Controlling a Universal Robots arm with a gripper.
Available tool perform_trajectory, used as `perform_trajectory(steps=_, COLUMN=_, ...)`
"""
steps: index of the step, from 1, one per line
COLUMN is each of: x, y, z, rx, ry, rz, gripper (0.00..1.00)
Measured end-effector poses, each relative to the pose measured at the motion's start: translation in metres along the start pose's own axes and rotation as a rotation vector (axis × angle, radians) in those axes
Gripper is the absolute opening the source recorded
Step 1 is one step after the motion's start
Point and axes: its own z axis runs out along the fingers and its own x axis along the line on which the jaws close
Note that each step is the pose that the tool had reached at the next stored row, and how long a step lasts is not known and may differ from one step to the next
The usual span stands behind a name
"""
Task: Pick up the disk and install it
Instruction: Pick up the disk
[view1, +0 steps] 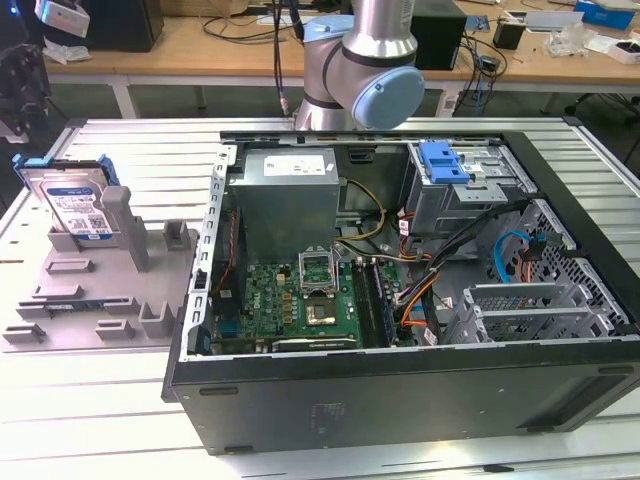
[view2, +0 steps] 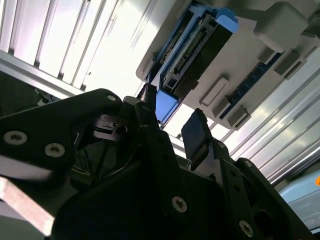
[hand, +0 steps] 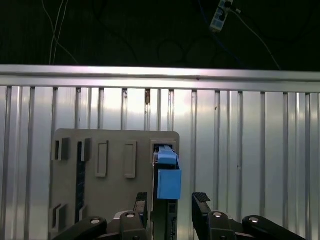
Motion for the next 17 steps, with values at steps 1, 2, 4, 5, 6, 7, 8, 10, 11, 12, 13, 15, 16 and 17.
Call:
perform_trajectory(steps=1, x=0.0000, y=0.0000, z=0.0009, rx=0.0000, ry=0.0000, rz=0.000, gripper=0.48)
perform_trajectory(steps=2, x=0.0000, y=-0.0001, z=0.0021, rx=0.0000, ry=0.0000, rz=0.000, gripper=0.48)
perform_trajectory(steps=4, x=-0.0001, y=-0.0002, z=0.0049, rx=0.0000, ry=0.0000, rz=0.000, gripper=0.48)
perform_trajectory(steps=5, x=-0.0001, y=-0.0002, z=0.0060, rx=-0.0001, ry=0.0000, rz=0.000, gripper=0.48)
perform_trajectory(steps=6, x=-0.0001, y=-0.0001, z=0.0076, rx=0.0000, ry=0.0000, rz=0.000, gripper=0.48)
perform_trajectory(steps=7, x=-0.0001, y=0.0003, z=0.0085, rx=-0.0002, ry=0.0000, rz=0.000, gripper=0.48)
perform_trajectory(steps=8, x=-0.0001, y=0.0006, z=0.0092, rx=-0.0002, ry=0.0001, rz=0.000, gripper=0.48)
perform_trajectory(steps=10, x=-0.0002, y=0.0012, z=0.0110, rx=-0.0001, ry=0.0000, rz=0.000, gripper=0.48)
perform_trajectory(steps=11, x=-0.0002, y=0.0014, z=0.0118, rx=-0.0001, ry=0.0000, rz=0.000, gripper=0.48)
perform_trajectory(steps=12, x=-0.0002, y=0.0015, z=0.0124, rx=-0.0001, ry=0.0000, rz=0.000, gripper=0.48)
perform_trajectory(steps=13, x=-0.0002, y=0.0015, z=0.0129, rx=-0.0001, ry=0.0000, rz=0.000, gripper=0.48)
perform_trajectory(steps=15, x=-0.0002, y=0.0017, z=0.0142, rx=-0.0002, ry=0.0000, rz=0.000, gripper=0.48)
perform_trajectory(steps=16, x=-0.0002, y=0.0017, z=0.0147, rx=-0.0001, ry=0.0000, rz=0.000, gripper=0.48)
perform_trajectory(steps=17, x=-0.0002, y=0.0018, z=0.0152, rx=-0.0001, ry=0.0000, rz=0.000, gripper=0.48)
